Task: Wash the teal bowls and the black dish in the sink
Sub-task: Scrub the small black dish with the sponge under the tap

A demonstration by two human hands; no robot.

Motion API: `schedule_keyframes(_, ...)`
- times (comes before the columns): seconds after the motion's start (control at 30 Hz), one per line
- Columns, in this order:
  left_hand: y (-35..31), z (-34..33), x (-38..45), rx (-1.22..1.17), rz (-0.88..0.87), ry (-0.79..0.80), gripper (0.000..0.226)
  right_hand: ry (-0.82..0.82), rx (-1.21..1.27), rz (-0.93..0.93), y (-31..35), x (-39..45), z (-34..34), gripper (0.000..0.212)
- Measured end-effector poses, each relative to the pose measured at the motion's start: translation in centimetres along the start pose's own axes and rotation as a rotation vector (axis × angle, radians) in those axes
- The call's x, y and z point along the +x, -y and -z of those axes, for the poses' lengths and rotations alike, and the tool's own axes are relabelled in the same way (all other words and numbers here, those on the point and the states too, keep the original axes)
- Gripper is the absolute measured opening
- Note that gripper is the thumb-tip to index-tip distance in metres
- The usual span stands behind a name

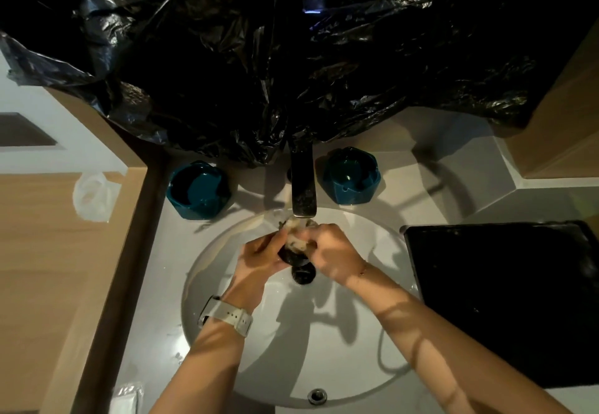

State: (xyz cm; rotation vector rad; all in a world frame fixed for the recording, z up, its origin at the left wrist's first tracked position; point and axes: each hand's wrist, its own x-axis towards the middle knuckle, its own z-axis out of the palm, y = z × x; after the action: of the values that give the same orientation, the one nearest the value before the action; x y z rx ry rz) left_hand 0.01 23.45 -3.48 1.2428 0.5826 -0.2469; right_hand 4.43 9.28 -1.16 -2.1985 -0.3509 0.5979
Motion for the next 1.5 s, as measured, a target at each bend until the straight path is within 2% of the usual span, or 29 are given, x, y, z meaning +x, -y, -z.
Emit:
schedule_keyframes(0.1,-0.1,0.8,-0.1,0.009,0.007,-0.011,0.026,0.163,0.053,-0.046,-0.4,-0.1,0.3,0.023)
schedule_keyframes(0.17,0.1,0.9,-0.3,0.014,0.018,0.009,0.027,0.228,-0.123,-0.042,0.1,0.0,1.5,0.022)
schedule_keyframes(0.23,0.4,0.5,-0.8,0.004,0.022,0.059,0.029,0.218,-0.335,-0.038,1.1,0.0,2.4,0.021)
schedule_keyframes(0.3,0.7,0.1,-1.1,-0.026,0.018,0.075,0.030,0.192,-0.397,-0.036,1.6,-0.2,2.3,0.022)
schedule_keyframes(0.37,0.6,0.0,-1.2,-0.038,0.014,0.049,0.028,0.157,-0.336,0.003,1.3,-0.6,0.9,0.025)
schedule_keyframes(0.43,0.2,0.3,-1.1,-0.027,0.019,0.013,0.026,0.199,-0.222,0.017,0.6,-1.3,-0.2,0.023)
schedule_keyframes(0.5,-0.1,0.7,-1.4,-0.018,0.027,0.024,0.025,0.270,-0.151,-0.057,0.0,-1.7,0.4,0.023)
schedule_keyframes(0.63,0.5,-0.1,-2.2,0.002,0.073,0.081,0.027,0.313,-0.234,-0.122,-0.2,-0.3,2.6,0.038)
schedule_keyframes(0.7,0.7,-0.6,-2.3,-0.009,0.089,0.055,0.028,0.256,-0.278,-0.132,0.1,0.1,2.8,0.030)
schedule_keyframes(0.77,0.6,-0.6,-2.2,-0.020,0.064,0.032,0.028,0.193,-0.206,-0.085,0.3,-0.2,2.0,0.021)
schedule_keyframes(0.93,0.0,0.2,-2.1,-0.021,0.020,0.043,0.029,0.153,0.005,-0.049,-0.2,-1.9,1.4,0.031)
schedule_keyframes(1.0,0.2,0.2,-2.1,-0.012,0.012,0.055,0.031,-0.004,0.093,-0.033,-0.9,-2.2,2.0,0.036)
schedule_keyframes(1.07,0.4,0.3,-2.1,-0.033,0.003,0.029,0.030,-0.227,0.211,-0.051,-1.3,-3.1,2.5,0.043)
schedule_keyframes(1.13,0.3,0.4,-2.0,-0.070,0.006,0.011,0.030,-0.427,0.346,-0.046,-1.1,-4.3,3.2,0.034)
schedule_keyframes(1.2,0.0,0.3,-2.1,-0.083,0.006,0.021,0.030,-0.524,0.716,-0.100,-0.4,-5.3,3.7,0.026)
schedule_keyframes(1.27,0.0,0.2,-2.4,-0.078,-0.007,0.041,0.031,-0.444,0.954,-0.103,-0.5,-5.7,3.8,0.025)
schedule_keyframes(1.33,-0.2,-0.1,-2.8,-0.068,-0.013,0.052,0.031,-0.351,0.994,-0.136,-0.3,-5.4,3.4,0.031)
schedule_keyframes(1.5,-0.3,-0.7,-3.9,-0.054,-0.031,0.066,0.032,-0.133,0.698,-0.313,0.5,-4.9,1.1,0.038)
